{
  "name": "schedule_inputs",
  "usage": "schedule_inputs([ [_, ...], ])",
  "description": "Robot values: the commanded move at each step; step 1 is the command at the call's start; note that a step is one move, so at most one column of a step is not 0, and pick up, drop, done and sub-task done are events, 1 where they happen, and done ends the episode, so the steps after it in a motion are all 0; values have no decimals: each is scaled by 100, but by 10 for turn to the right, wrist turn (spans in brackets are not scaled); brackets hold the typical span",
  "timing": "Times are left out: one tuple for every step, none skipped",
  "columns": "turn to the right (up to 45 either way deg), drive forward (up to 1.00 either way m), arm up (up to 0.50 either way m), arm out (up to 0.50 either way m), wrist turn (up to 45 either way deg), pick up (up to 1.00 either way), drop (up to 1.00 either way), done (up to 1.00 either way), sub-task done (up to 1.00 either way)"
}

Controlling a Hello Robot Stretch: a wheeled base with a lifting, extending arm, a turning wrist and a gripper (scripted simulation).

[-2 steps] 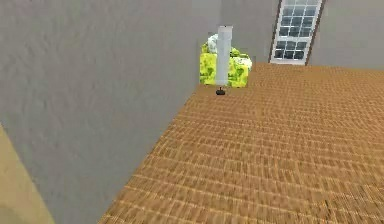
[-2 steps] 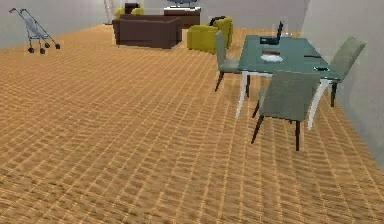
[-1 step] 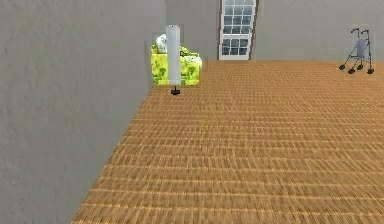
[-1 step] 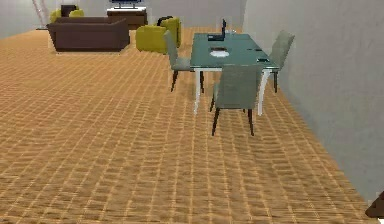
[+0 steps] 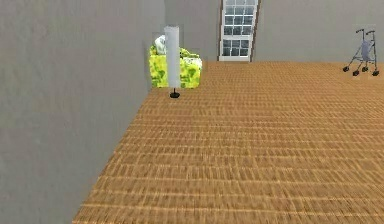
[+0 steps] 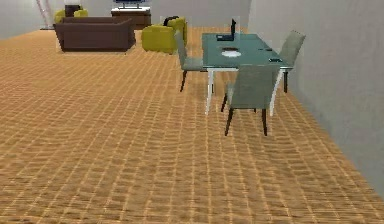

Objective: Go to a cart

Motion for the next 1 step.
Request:
schedule_inputs([
  [-450, 0, 0, 0, 0, 0, 0, 0, 0],
])
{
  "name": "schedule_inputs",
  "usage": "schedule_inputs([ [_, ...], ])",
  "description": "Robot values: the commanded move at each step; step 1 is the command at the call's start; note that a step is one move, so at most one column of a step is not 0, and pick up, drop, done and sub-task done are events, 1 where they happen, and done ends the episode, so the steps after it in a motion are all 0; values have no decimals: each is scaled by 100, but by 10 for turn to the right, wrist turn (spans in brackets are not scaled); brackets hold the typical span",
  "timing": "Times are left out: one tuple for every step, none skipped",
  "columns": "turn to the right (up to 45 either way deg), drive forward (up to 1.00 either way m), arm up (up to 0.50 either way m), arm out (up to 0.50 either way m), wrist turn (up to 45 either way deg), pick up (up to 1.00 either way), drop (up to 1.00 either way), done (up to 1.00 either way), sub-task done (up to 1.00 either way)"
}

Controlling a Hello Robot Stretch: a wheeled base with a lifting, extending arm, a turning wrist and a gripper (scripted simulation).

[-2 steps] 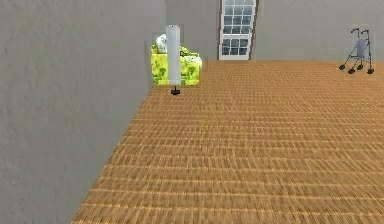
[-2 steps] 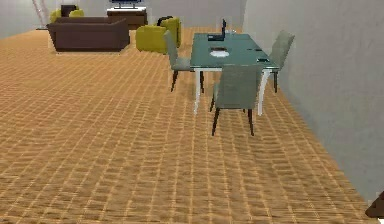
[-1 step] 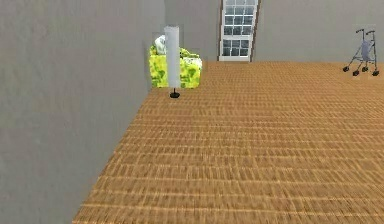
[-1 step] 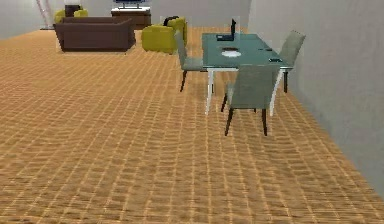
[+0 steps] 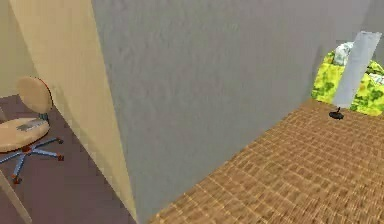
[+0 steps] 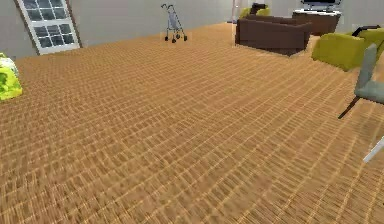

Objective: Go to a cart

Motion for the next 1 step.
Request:
schedule_inputs([
  [-150, 0, 0, 0, 0, 0, 0, 0, 0],
])
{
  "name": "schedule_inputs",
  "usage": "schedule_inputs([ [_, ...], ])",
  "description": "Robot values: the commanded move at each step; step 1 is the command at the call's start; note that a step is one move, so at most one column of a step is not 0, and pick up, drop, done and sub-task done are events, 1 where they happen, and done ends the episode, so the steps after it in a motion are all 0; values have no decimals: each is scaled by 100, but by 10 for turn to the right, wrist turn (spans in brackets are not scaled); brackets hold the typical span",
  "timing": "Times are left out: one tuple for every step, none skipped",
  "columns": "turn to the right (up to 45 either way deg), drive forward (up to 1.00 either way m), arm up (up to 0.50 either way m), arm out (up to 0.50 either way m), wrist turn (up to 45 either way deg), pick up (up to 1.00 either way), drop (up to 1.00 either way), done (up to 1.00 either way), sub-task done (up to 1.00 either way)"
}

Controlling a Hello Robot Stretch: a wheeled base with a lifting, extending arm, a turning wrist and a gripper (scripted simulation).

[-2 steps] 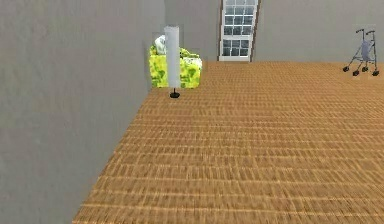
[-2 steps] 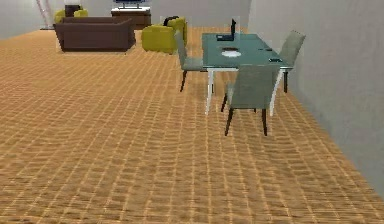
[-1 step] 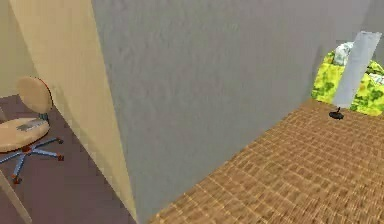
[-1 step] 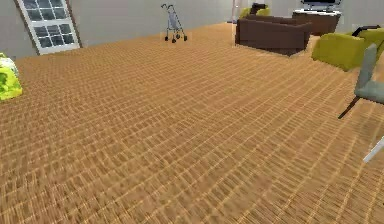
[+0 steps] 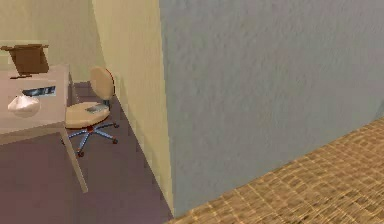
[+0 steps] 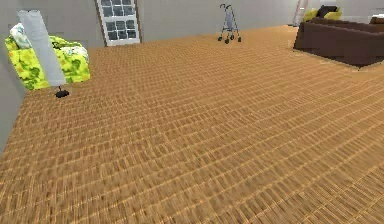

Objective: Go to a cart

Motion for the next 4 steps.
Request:
schedule_inputs([
  [0, 30, 0, 0, 0, 0, 0, 0, 0],
  [-450, 0, 0, 0, 0, 0, 0, 0, 0],
  [-420, 0, 0, 0, 0, 0, 0, 0, 0],
  [0, 100, 0, 0, 0, 0, 0, 0, 0],
])
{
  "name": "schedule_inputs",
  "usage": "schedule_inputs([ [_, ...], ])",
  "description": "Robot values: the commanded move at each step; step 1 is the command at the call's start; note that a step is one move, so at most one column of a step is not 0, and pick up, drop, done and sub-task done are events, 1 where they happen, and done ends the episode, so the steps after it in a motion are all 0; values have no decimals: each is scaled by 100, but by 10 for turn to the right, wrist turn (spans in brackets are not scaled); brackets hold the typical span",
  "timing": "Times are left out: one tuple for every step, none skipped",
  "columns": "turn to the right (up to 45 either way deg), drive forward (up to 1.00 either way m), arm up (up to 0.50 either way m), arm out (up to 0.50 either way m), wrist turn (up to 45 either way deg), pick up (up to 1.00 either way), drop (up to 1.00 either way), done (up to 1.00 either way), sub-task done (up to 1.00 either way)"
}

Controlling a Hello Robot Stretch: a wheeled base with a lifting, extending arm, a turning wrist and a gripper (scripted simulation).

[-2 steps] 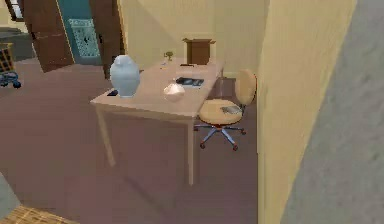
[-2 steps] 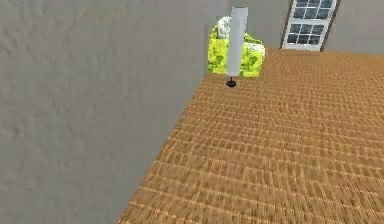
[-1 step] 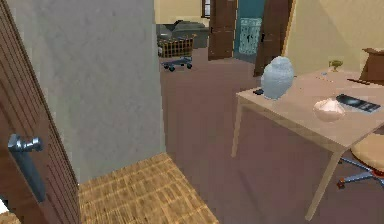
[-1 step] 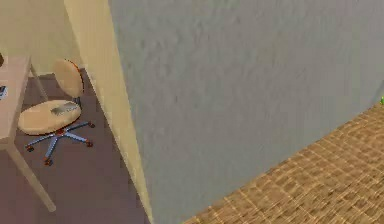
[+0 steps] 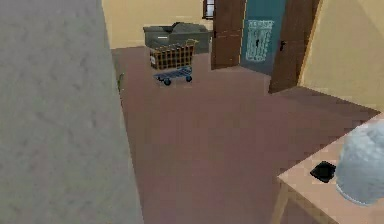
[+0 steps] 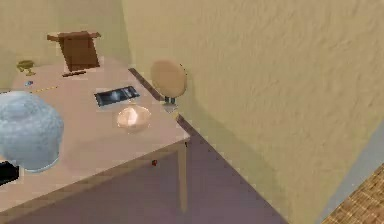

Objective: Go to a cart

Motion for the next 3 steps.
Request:
schedule_inputs([
  [0, 100, 0, 0, 0, 0, 0, 0, 0],
  [-90, 0, 0, 0, 0, 0, 0, 0, 0],
  [0, 5, 0, 0, 0, 0, 0, 0, 0],
])
